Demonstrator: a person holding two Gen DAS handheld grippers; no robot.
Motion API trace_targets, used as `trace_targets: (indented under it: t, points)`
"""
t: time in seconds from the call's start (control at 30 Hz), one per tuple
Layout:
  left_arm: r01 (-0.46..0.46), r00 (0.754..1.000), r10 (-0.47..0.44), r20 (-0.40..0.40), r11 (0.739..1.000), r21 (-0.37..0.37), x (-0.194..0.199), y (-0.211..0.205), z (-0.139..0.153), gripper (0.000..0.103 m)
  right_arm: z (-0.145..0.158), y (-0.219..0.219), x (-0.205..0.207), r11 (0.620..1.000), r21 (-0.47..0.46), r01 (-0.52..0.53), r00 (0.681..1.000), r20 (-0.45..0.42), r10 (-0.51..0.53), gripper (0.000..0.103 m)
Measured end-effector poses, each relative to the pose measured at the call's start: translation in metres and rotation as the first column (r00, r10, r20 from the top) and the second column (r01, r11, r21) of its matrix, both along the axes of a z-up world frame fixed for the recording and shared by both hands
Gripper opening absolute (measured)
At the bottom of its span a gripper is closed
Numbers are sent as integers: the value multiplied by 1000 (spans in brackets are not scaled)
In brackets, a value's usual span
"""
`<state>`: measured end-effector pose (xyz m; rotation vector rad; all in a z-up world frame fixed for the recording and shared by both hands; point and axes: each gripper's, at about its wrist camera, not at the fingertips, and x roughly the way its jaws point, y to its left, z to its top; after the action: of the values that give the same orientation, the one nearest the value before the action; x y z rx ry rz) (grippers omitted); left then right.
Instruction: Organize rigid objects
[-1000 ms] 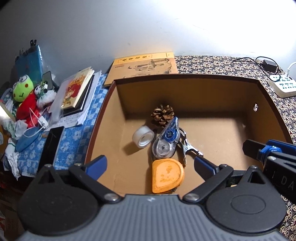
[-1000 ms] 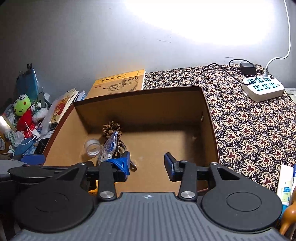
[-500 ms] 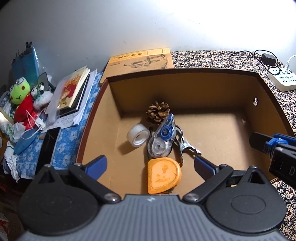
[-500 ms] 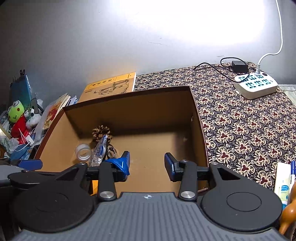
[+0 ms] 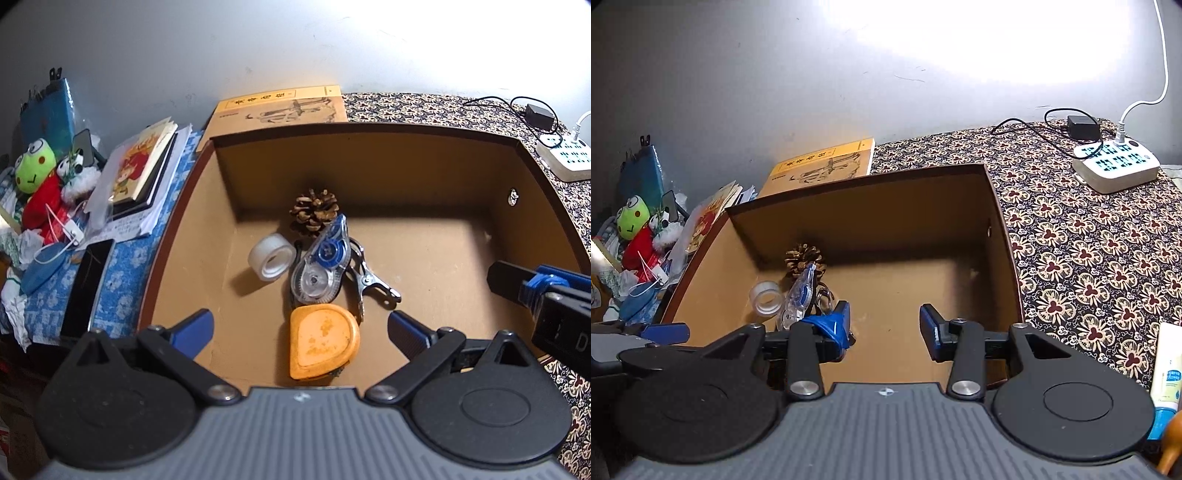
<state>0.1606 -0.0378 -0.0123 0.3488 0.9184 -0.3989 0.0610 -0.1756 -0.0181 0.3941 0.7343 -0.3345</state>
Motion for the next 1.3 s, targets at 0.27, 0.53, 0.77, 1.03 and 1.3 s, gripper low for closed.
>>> trace_targets:
  t: [0.27,0.53,0.77,1.03,1.3]
  points:
    - [0,1000,0,-30,1000,-2,5,-2,-6,100,-1,-1,0,1000,-8,7,1000,5,-7,25]
    - [-4,999,4,-42,1000,-2,10,0,-10,100,-4,-1,2,1000,3,-2,1000,1,2,26]
    - [0,999,0,-47,1000,-4,13,0,-12,100,-6,1,7,1000,-8,-23,1000,-9,23,26]
    - [2,999,-2,-49,1000,0,14,-1,-15,100,-9,-2,8,1000,-2,-12,1000,-19,12,26]
    - [-2,998,2,-59,1000,0,14,-1,-19,100,-12,-2,9,1000,-9,-2,999,-38,2,26]
